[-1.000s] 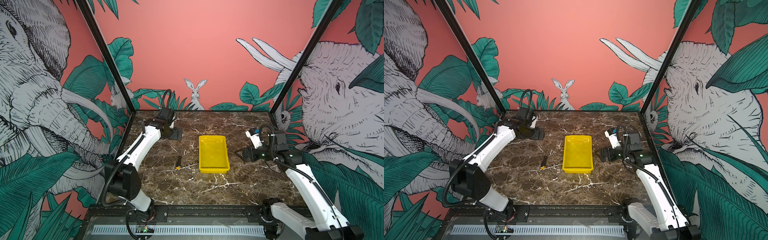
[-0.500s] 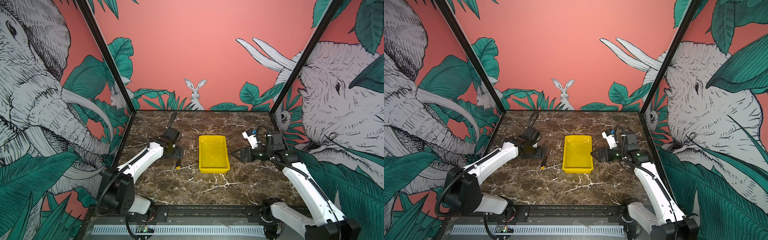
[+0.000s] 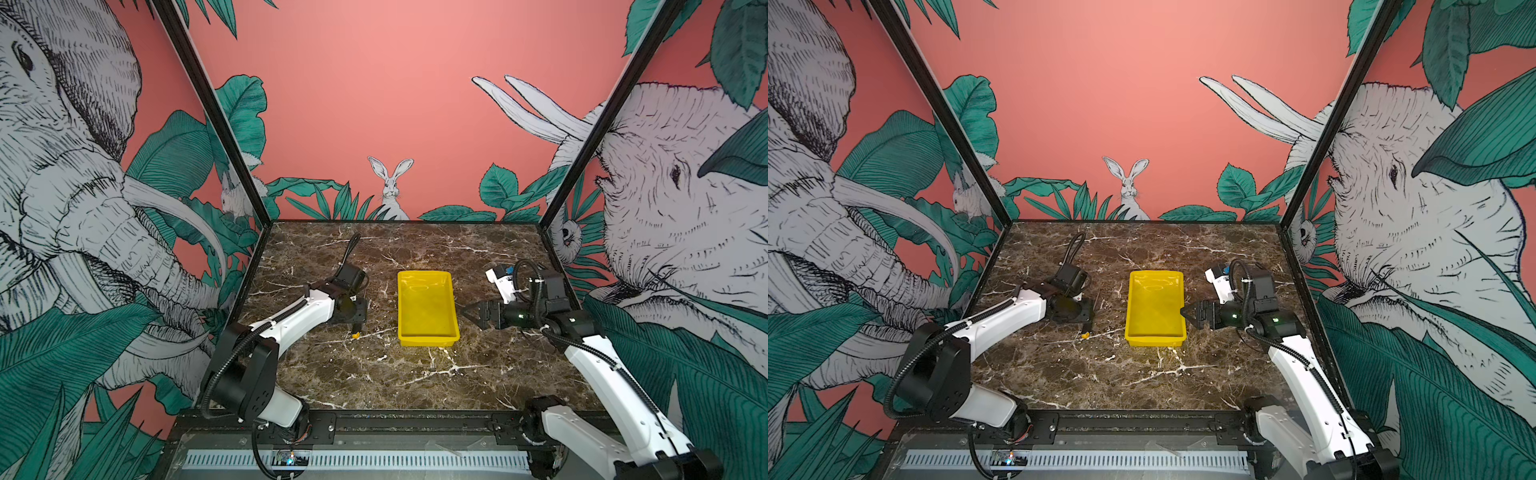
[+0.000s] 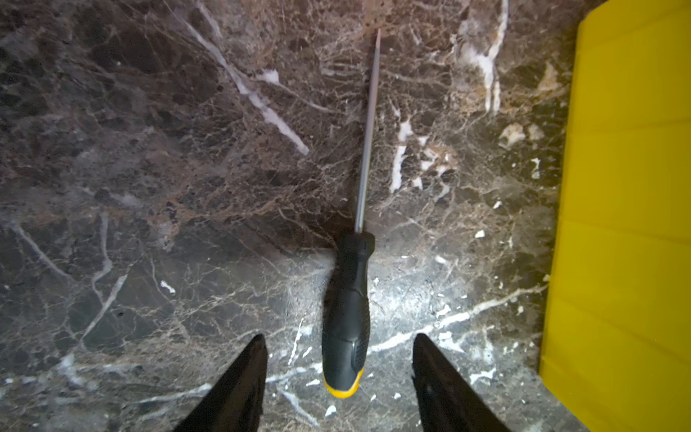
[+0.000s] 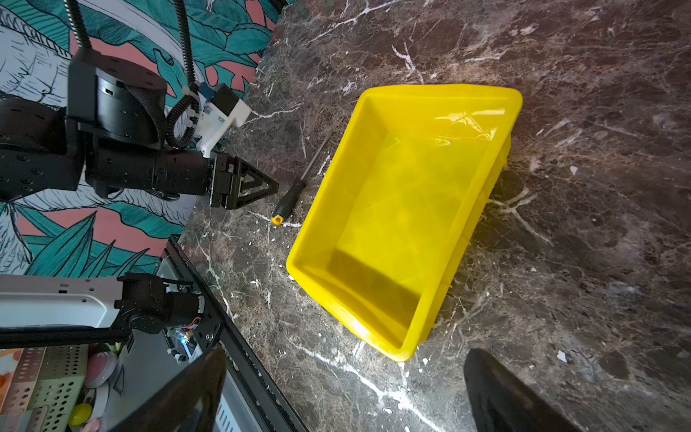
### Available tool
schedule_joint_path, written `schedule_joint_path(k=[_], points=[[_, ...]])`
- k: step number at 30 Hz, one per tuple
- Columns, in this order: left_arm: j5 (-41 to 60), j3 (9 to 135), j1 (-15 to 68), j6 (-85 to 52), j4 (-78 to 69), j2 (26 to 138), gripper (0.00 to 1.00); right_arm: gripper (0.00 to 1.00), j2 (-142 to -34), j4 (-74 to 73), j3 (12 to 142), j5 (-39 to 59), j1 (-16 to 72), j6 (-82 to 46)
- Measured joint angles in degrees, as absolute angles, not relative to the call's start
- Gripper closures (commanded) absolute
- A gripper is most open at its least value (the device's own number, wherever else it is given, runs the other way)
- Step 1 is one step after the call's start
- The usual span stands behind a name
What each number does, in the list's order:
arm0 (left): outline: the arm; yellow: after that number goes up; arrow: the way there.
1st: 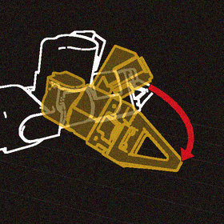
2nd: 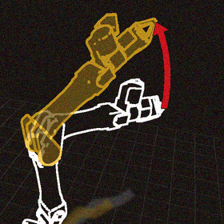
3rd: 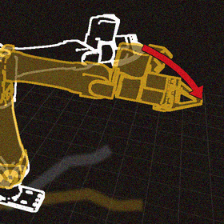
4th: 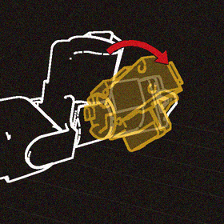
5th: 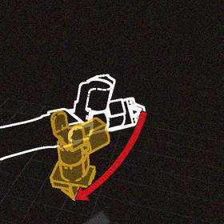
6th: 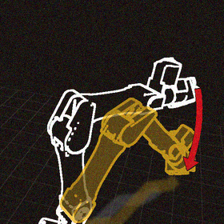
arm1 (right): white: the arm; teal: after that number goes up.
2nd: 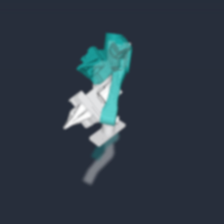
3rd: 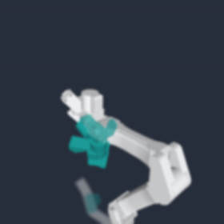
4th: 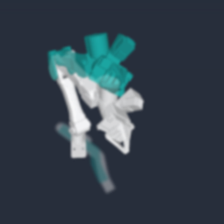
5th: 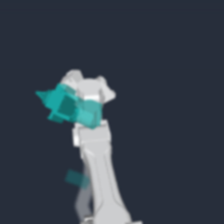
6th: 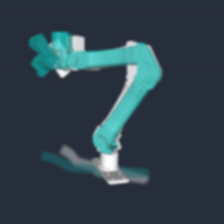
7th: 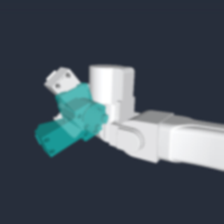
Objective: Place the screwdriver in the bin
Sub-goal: 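Move the left gripper over the screwdriver handle while the right arm nears the bin, then lower the left gripper and close it on the screwdriver handle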
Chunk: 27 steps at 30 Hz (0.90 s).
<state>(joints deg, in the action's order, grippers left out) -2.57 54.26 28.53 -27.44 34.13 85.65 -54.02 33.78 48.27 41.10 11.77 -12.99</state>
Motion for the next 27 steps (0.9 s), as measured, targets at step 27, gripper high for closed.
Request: schedule_joint_path(k=[27], points=[[-2.48, 50.52, 30.59, -31.57, 29.82, 91.5, 0.54, 0.01, -56.49, 33.21, 48.27, 40.47, 11.77, -14.83]])
